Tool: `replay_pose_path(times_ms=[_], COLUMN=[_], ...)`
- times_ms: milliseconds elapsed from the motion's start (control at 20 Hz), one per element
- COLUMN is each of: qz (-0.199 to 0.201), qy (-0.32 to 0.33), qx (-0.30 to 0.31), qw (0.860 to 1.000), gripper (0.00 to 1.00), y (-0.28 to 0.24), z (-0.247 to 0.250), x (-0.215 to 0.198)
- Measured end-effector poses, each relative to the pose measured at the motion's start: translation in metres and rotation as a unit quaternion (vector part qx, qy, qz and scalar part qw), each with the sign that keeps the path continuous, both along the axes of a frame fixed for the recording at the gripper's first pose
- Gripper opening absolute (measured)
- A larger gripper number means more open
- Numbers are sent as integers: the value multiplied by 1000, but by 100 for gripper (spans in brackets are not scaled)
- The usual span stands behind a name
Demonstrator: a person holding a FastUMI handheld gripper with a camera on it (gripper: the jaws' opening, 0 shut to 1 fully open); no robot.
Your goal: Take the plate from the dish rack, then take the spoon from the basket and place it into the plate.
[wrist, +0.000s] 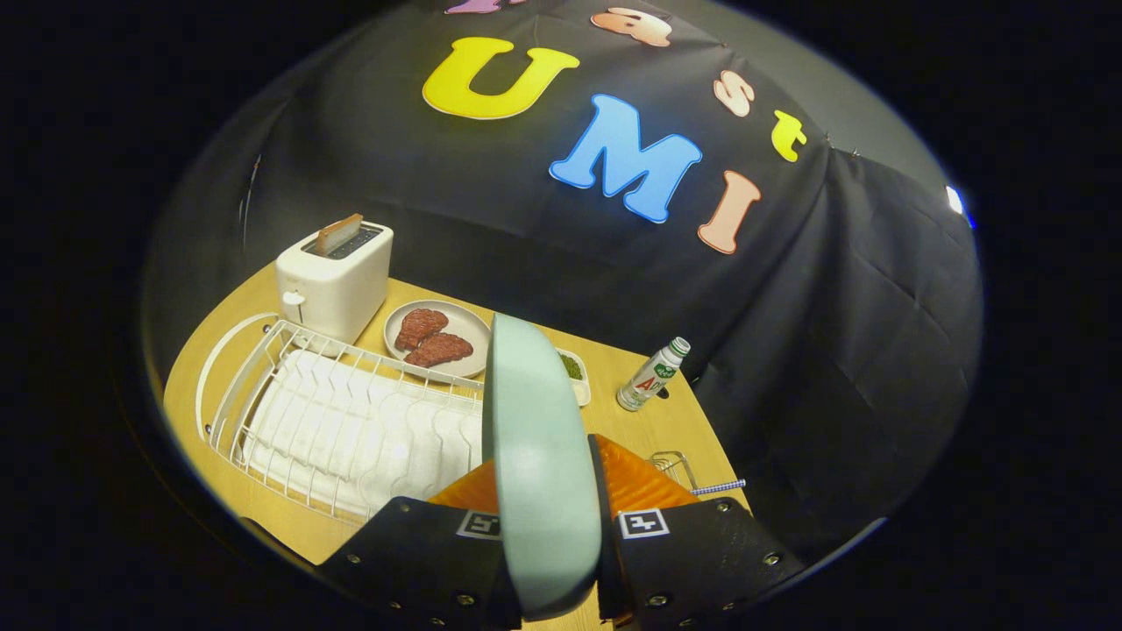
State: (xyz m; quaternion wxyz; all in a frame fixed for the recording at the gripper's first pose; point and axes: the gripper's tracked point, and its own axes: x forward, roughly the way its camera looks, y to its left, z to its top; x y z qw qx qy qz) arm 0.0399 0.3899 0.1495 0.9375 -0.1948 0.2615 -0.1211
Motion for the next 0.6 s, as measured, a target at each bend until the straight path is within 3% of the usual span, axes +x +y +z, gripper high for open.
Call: replay_pose_path(times_ms=[350, 600], qz=[29, 51], qy=[30, 53], qx=[12, 36], qw=[999, 997], gripper=[31, 31], y=[-5, -9], z=[-29, -59], x=[-81, -112])
